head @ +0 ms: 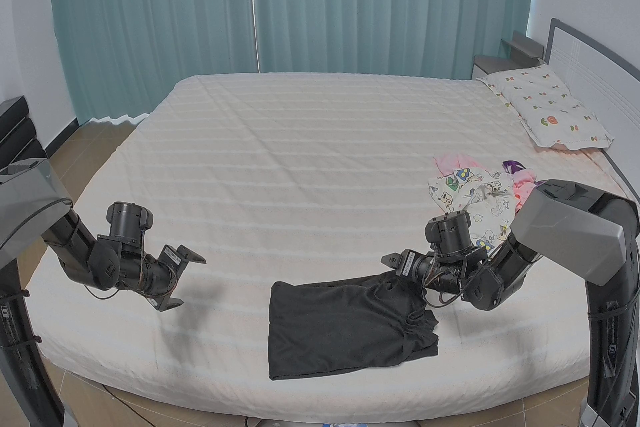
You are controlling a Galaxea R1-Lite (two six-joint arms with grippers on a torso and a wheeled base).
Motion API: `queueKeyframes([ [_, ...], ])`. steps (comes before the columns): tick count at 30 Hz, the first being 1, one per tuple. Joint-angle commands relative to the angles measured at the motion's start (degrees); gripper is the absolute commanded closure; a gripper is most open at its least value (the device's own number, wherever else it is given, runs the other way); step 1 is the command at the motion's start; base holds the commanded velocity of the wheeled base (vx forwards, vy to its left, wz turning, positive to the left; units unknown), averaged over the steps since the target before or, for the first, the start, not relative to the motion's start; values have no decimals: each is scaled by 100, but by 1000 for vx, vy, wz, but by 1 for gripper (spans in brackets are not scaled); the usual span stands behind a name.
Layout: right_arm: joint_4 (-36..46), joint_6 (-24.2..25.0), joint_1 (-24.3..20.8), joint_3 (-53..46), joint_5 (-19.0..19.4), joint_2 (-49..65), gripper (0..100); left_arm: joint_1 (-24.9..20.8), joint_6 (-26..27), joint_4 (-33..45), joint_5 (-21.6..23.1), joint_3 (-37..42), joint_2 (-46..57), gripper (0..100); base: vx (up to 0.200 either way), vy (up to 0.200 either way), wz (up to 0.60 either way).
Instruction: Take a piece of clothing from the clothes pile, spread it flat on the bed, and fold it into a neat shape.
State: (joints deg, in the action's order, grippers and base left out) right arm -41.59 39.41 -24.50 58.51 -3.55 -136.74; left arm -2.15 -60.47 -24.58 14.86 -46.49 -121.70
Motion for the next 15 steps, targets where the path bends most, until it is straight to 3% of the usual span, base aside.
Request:
queueKeyframes([
  [1,-33,154,42,-7,170,-37,0,-23,0,-3,-1,0,-12,0,0,0,0],
  [7,37,278,86,-33,645,-107,0,-40,0,-3,-89,0,-38,0,0,0,0],
  [8,37,278,86,-33,645,-107,100,-40,0,-3,-89,0,-38,0,0,0,0],
  [15,345,304,244,108,627,-186,100,-40,0,-3,-89,0,-38,0,0,0,0],
])
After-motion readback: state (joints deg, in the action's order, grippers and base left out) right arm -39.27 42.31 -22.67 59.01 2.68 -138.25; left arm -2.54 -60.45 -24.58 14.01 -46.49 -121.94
